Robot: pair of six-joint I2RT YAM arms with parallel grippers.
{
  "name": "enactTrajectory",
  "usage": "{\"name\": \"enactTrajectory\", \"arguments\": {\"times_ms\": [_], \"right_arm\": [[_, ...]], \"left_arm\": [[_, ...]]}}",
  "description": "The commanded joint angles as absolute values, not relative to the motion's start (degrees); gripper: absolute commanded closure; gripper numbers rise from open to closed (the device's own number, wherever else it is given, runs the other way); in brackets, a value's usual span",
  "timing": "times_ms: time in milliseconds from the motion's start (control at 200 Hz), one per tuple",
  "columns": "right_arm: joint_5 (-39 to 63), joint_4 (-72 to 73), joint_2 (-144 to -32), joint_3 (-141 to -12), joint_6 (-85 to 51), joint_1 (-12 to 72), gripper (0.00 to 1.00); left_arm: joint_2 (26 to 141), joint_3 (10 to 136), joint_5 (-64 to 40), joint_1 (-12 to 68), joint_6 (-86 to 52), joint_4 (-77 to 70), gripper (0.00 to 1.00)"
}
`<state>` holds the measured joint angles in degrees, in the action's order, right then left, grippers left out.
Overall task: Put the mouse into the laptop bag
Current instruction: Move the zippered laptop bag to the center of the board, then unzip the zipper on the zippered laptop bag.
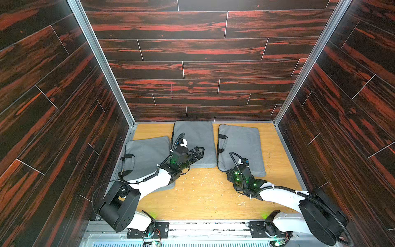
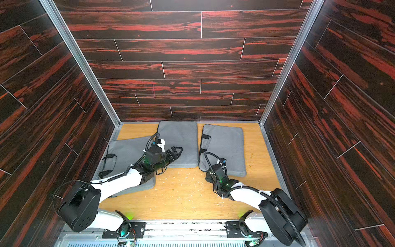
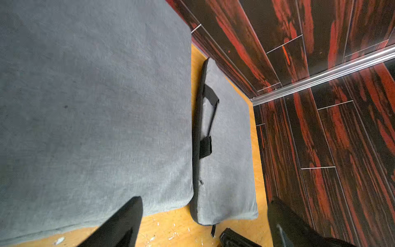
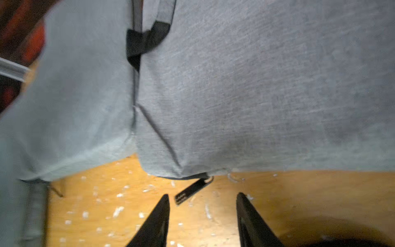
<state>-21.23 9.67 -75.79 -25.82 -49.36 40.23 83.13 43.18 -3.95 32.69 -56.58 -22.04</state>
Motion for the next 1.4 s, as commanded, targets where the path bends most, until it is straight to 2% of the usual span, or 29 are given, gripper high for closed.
{"name": "enactTrajectory", "arguments": {"times_ms": [0, 55, 145, 205, 240, 326, 431, 521, 601, 671, 771, 1002, 1042, 1207, 1393], "right_arm": [[-23.6, 8.6, -79.4, -29.6, -46.5, 42.5, 0.48], [-25.2, 7.6, -81.0, -31.2, -47.0, 43.5, 0.47], [-29.6, 2.4, -84.1, -34.4, -49.0, 43.9, 0.34], [-32.7, -0.7, -85.4, -35.7, -50.1, 43.9, 0.34], [-34.3, -2.0, -85.7, -35.9, -50.9, 43.9, 0.38], [-37.0, -3.9, -84.6, -35.1, -52.7, 43.9, 0.55], [-37.1, -2.4, -82.5, -32.7, -52.2, 43.9, 0.68], [-33.8, 1.8, -82.1, -30.9, -48.8, 44.0, 0.73], [-30.4, 6.9, -80.9, -29.2, -45.6, 44.4, 0.67], [-30.2, 8.0, -79.7, -29.3, -44.1, 45.4, 0.54], [-30.8, 7.3, -80.2, -31.8, -42.6, 47.1, 0.41], [-38.9, -4.2, -89.5, -40.1, -47.9, 48.3, 0.39], [-39.9, -5.4, -90.3, -40.5, -48.7, 48.3, 0.42], [-40.6, -5.2, -89.8, -38.7, -50.4, 48.3, 0.67], [-40.5, -4.4, -87.8, -35.5, -51.9, 48.3, 0.81]], "left_arm": [[81.4, 43.9, -2.8, 32.5, -55.9, -21.5, 0.06], [81.4, 43.9, -2.8, 32.5, -55.9, -21.3, 0.06], [81.1, 43.9, -2.8, 32.5, -55.7, -21.0, 0.06], [80.8, 43.6, -2.5, 32.5, -55.5, -20.7, 0.06], [80.5, 43.6, -2.3, 32.5, -55.3, -20.6, 0.06], [80.1, 43.3, -1.9, 32.5, -55.1, -20.3, 0.06], [80.2, 43.4, -2.2, 32.5, -55.3, -20.3, 0.06], [80.3, 43.4, -2.8, 32.5, -55.4, -20.6, 0.06], [80.2, 43.3, -2.8, 32.5, -55.5, -20.7, 0.06], [80.2, 43.1, -2.8, 32.5, -55.7, -20.7, 0.06], [79.9, 42.9, -2.8, 32.5, -55.8, -20.7, 0.06], [79.3, 42.7, -2.4, 32.5, -55.6, -20.6, 0.06], [79.3, 42.7, -2.4, 32.5, -55.6, -20.4, 0.06], [79.0, 42.5, -2.5, 32.5, -55.6, -20.4, 0.06], [78.7, 42.3, -2.5, 32.5, -55.8, -20.5, 0.06]]}}
